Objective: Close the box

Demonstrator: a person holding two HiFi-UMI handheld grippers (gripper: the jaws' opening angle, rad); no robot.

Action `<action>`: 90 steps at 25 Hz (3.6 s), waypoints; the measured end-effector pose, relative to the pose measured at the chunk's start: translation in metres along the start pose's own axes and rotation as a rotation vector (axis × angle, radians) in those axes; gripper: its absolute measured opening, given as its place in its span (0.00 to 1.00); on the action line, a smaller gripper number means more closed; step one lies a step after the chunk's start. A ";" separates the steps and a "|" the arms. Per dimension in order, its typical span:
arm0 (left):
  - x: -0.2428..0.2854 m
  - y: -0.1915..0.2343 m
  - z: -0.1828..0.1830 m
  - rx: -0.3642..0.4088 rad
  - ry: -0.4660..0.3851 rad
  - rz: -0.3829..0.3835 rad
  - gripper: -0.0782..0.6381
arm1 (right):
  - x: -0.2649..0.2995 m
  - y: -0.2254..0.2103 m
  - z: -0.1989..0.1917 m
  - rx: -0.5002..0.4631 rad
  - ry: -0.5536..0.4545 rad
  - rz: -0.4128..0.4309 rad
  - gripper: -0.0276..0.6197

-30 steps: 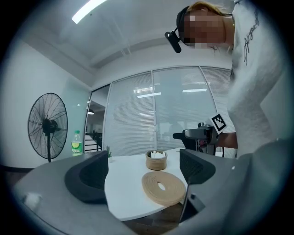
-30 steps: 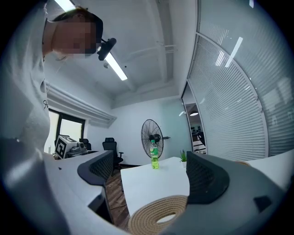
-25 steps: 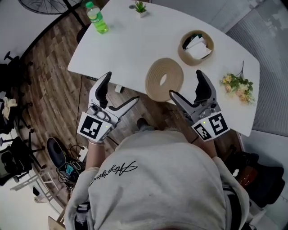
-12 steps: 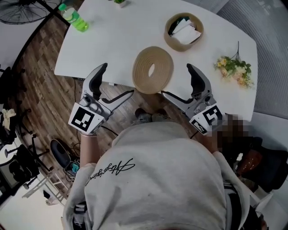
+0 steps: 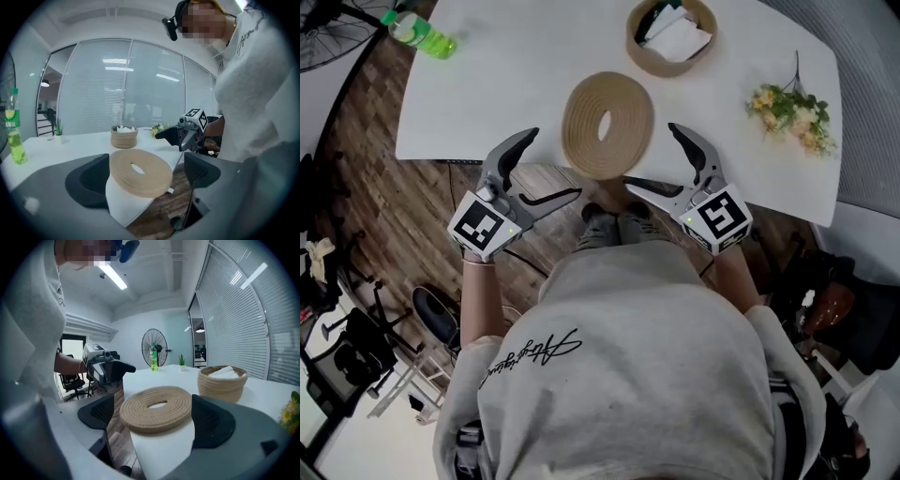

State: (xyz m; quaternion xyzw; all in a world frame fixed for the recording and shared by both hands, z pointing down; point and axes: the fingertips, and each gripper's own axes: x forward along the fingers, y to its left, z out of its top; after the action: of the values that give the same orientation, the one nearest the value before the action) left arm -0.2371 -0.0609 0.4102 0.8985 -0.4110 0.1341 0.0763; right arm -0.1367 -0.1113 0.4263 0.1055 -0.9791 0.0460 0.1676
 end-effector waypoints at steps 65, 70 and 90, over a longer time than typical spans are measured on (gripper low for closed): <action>0.063 0.005 -0.080 0.095 0.357 -0.019 0.81 | 0.053 -0.003 -0.078 -0.007 0.419 -0.030 0.95; 0.064 0.004 -0.082 0.123 0.362 -0.004 0.81 | 0.054 -0.003 -0.079 -0.009 0.421 -0.037 0.96; 0.066 0.003 -0.067 0.160 0.378 0.050 0.80 | 0.046 -0.008 -0.066 0.001 0.339 -0.070 0.95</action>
State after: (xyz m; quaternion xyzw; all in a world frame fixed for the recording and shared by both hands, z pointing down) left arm -0.2104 -0.0936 0.4938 0.8501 -0.3995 0.3344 0.0773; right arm -0.1567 -0.1197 0.5040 0.1305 -0.9325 0.0577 0.3317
